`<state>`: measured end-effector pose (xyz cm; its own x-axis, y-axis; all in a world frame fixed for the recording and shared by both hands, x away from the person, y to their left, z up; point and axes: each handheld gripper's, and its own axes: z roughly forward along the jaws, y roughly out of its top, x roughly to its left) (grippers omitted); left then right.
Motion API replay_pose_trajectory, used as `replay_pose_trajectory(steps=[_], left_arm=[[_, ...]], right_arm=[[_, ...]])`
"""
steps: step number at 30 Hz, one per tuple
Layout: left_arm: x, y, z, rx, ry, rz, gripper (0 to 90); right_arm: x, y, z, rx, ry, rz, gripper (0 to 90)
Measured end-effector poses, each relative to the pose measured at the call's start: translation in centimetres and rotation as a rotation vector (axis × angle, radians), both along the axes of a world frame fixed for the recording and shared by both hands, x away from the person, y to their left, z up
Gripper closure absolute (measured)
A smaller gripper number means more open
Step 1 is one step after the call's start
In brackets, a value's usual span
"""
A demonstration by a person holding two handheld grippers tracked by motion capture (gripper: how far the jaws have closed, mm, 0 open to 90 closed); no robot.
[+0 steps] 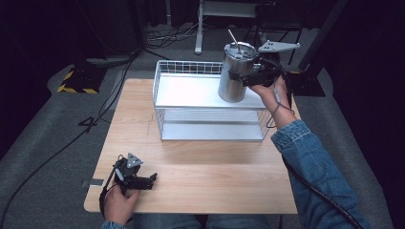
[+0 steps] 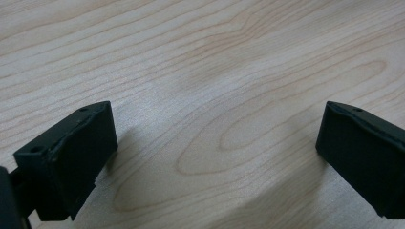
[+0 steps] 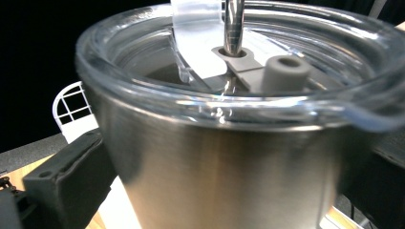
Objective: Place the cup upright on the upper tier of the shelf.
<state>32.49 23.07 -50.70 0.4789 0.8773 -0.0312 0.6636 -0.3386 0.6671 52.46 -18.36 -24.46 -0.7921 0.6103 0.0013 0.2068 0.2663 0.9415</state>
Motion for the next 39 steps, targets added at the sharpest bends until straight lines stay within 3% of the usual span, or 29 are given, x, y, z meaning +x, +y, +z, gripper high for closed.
replay_pose_trajectory(steps=[6, 10, 20, 28, 39], left_arm=[[0.0, 0.0, 0.0, 0.001, -0.001, 0.0, 0.6], [0.0, 0.0, 0.0, 0.004, -0.001, 0.002, 0.6], [-0.4, 0.7, 0.0, -0.002, -0.005, 0.012, 0.7], [-0.5, 0.8, 0.0, 0.001, -0.003, 0.011, 0.7], [-0.1, 1.0, 0.0, 0.0, -0.004, 0.003, 0.6]], right_arm=[[-0.9, -1.1, 0.6, 0.005, -0.007, -0.008, 0.5], [-2.0, -2.0, 1.2, -0.004, -0.034, -0.002, 0.4], [-5.1, -4.9, 1.5, -0.002, -0.045, 0.018, 0.5], [-7.4, -7.1, 0.8, -0.007, -0.048, 0.023, 0.5], [-10.0, -9.9, -1.3, -0.039, -0.04, -0.013, 0.5]])
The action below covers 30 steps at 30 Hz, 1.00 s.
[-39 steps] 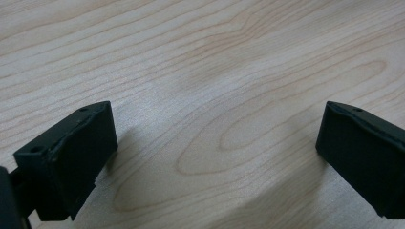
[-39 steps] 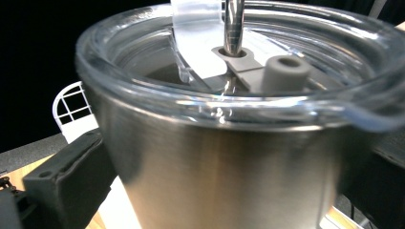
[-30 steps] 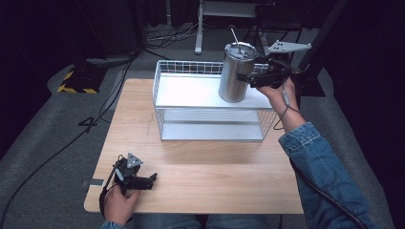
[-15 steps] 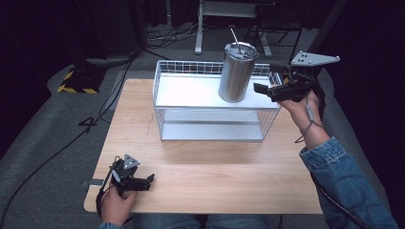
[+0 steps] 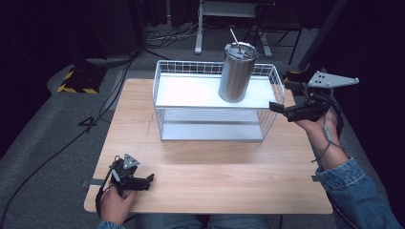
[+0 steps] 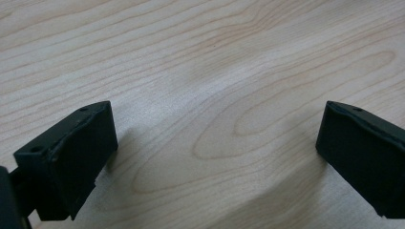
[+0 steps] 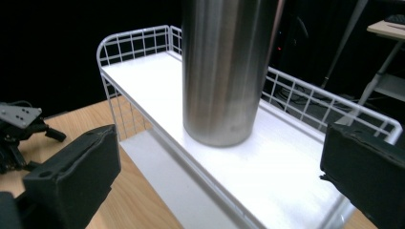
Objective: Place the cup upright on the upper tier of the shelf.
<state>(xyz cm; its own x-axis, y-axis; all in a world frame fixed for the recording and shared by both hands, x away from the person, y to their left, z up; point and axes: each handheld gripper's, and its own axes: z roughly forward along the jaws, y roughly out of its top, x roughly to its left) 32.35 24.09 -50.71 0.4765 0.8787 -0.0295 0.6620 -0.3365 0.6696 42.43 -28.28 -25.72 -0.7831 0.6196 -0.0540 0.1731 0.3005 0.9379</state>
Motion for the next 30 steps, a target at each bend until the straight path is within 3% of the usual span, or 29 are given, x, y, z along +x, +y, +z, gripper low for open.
replay_pose_trajectory(steps=[11, 26, 30], left_arm=[[0.3, 0.4, 0.0, -0.001, 0.001, 0.005, 0.7], [0.2, 0.4, 0.0, 0.001, 0.001, 0.01, 0.6], [0.2, 0.4, 0.0, 0.001, 0.001, 0.01, 0.6]], right_arm=[[-1.4, -2.0, -3.3, -0.046, 0.04, -0.044, 0.5], [-1.9, -3.5, -7.9, -0.038, 0.13, -0.094, 0.7], [-2.0, -3.4, -9.3, -0.083, 0.142, -0.096, 1.1]])
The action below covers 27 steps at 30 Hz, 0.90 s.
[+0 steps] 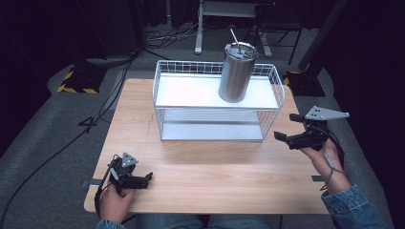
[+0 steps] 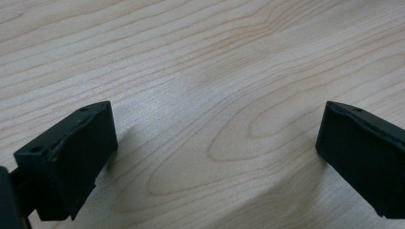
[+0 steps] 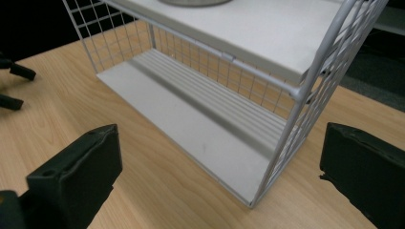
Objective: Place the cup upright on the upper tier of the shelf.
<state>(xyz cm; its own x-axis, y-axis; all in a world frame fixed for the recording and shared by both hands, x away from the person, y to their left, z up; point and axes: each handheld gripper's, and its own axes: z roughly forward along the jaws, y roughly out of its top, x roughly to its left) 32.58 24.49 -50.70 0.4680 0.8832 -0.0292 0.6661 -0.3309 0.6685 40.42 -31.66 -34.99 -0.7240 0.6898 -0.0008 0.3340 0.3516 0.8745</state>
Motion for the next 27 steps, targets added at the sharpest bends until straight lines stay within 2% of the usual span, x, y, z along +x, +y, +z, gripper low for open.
replay_pose_trajectory(steps=[9, 16, 27], left_arm=[[0.0, 0.0, 0.0, 0.0, 0.0, -0.001, 0.6], [0.0, 0.0, 0.0, 0.0, 0.0, 0.0, 0.6], [0.0, 0.0, 0.0, 0.0, 0.0, 0.0, 0.6]], right_arm=[[-0.5, 0.7, -3.0, -0.024, 0.044, 0.009, 1.4], [-0.9, 1.2, -5.4, -0.024, 0.081, 0.01, 1.5], [-2.1, 2.0, -9.1, -0.068, 0.139, 0.026, 2.1]])
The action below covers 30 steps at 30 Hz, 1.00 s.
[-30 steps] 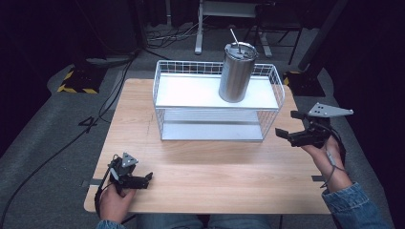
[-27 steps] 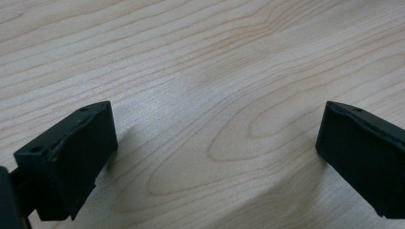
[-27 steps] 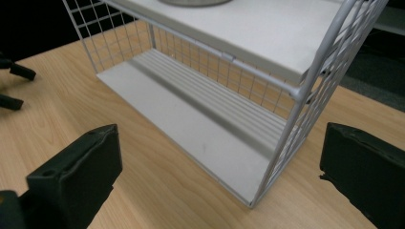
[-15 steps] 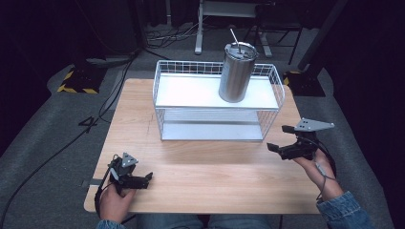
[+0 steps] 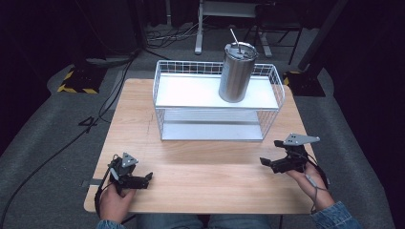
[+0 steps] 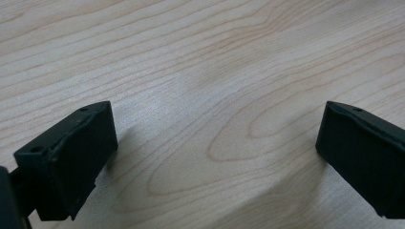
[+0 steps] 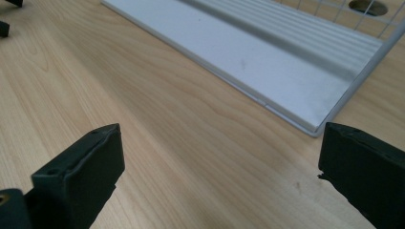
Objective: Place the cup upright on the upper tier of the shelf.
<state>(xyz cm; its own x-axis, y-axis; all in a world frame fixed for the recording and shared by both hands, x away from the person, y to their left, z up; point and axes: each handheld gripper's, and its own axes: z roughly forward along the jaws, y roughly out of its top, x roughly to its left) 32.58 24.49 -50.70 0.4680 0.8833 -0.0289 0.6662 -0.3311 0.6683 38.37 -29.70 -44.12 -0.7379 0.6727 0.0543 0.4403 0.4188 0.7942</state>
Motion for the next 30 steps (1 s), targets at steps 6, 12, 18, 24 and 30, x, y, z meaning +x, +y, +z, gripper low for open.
replay_pose_trajectory(steps=[6, 12, 18, 24, 30], left_arm=[[0.0, 0.0, 0.0, 0.0, 0.0, 0.0, 0.6], [0.0, 0.0, 0.0, 0.0, 0.0, -0.001, 0.6], [0.0, 0.0, 0.0, 0.0, 0.0, 0.0, 0.6], [0.0, 0.0, 0.0, 0.0, 0.0, 0.0, 0.6], [0.0, 0.0, 0.0, 0.0, 0.0, 0.0, 0.6]], right_arm=[[-0.7, 0.4, -1.5, 0.001, 0.025, 0.003, 2.1], [-1.6, 1.0, -3.2, -0.022, 0.046, 0.019, 2.8], [-2.4, 1.7, -4.1, -0.052, 0.045, 0.029, 2.8], [-2.5, 2.1, -4.8, -0.089, 0.058, 0.025, 2.8], [-2.6, 2.6, -5.7, -0.085, 0.08, 0.024, 2.7]])
